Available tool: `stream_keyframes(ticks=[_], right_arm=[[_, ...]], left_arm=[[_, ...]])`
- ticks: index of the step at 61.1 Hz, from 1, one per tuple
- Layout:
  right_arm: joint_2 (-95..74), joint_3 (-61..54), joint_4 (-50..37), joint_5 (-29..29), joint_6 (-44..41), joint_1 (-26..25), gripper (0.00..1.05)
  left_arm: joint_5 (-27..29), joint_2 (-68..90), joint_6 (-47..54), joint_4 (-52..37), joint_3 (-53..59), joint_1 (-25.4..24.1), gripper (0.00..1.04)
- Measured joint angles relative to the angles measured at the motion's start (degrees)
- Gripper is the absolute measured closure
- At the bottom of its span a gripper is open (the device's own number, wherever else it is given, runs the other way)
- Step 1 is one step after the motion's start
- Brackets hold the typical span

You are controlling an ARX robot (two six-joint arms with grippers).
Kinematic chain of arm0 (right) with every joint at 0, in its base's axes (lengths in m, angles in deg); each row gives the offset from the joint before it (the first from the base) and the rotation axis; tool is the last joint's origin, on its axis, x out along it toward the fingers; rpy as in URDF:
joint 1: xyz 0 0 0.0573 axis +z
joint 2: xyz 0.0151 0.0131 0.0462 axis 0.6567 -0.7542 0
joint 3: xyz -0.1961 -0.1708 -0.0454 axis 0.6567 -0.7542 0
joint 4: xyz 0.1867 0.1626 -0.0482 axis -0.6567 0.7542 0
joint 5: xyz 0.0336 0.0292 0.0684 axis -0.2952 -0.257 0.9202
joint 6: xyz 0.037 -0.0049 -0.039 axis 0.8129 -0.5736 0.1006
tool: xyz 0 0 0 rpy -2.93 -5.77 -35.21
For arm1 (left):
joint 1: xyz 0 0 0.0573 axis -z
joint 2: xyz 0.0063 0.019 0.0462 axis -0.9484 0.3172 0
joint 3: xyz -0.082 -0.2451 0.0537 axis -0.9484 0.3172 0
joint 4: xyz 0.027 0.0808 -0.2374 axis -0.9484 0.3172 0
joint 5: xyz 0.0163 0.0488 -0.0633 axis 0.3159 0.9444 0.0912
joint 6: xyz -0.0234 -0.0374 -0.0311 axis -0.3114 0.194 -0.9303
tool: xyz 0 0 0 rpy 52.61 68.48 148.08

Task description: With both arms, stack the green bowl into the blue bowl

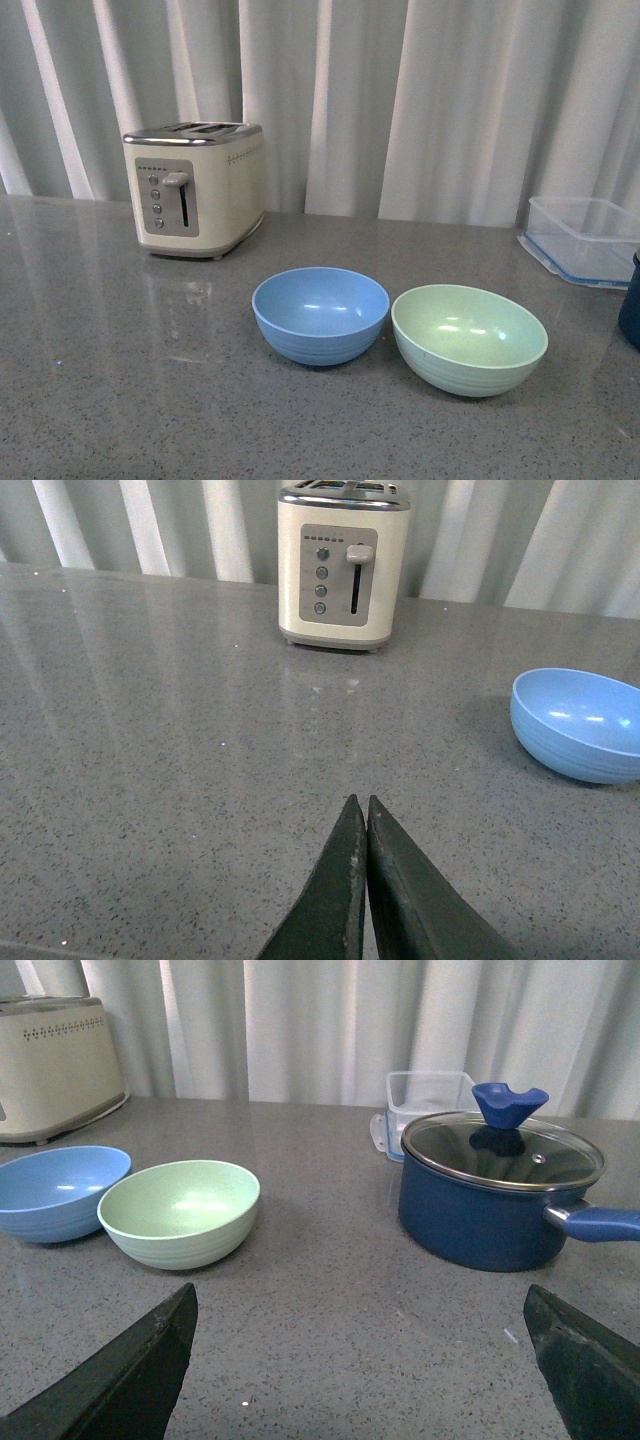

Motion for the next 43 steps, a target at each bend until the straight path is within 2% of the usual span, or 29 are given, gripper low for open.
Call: stream_keyframes(ticks=[17,23,43], right_arm=[[0.0,0.0,0.0,0.0,0.0,0.0,0.1],[0.0,0.0,0.0,0.0,0.0,0.0,0.1],[0.0,0.0,0.0,0.0,0.0,0.0,0.1]], left_arm=[[-0.2,-8.5,0.0,5.9,2.5,0.0,1.01],[-0.2,-10.0,0.0,4.8,3.9,0.0,1.01],[-0.3,-19.8,0.0,14.2,3.9,0.0,1.01]])
